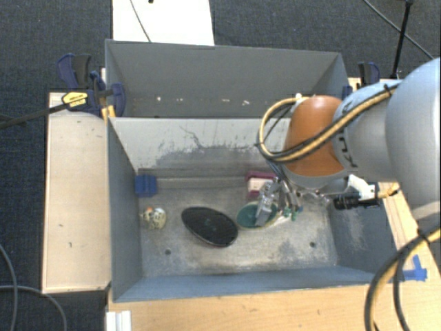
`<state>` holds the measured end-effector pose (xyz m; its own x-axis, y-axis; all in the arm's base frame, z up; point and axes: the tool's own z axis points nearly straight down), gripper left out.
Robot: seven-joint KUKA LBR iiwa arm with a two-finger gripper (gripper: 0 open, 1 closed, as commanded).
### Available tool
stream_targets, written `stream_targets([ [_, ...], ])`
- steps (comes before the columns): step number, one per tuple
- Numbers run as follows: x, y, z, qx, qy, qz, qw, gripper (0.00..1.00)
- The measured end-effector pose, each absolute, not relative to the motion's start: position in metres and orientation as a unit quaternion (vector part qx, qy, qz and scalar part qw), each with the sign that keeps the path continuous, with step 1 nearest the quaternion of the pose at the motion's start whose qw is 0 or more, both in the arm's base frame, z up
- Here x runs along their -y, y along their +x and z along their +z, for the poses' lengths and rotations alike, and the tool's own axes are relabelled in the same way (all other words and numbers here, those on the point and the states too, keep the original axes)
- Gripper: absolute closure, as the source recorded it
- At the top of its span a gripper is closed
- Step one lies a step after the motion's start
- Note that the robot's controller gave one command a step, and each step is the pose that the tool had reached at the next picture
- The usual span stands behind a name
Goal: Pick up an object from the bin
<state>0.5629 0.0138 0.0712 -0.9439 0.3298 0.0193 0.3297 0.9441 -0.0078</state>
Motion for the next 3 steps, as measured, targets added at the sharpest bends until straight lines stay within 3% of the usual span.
stream_targets([
  [3, -0.0139, 0.5631, 0.0713, 0.986, -0.165, 0.002, 0.010, 1.00],
])
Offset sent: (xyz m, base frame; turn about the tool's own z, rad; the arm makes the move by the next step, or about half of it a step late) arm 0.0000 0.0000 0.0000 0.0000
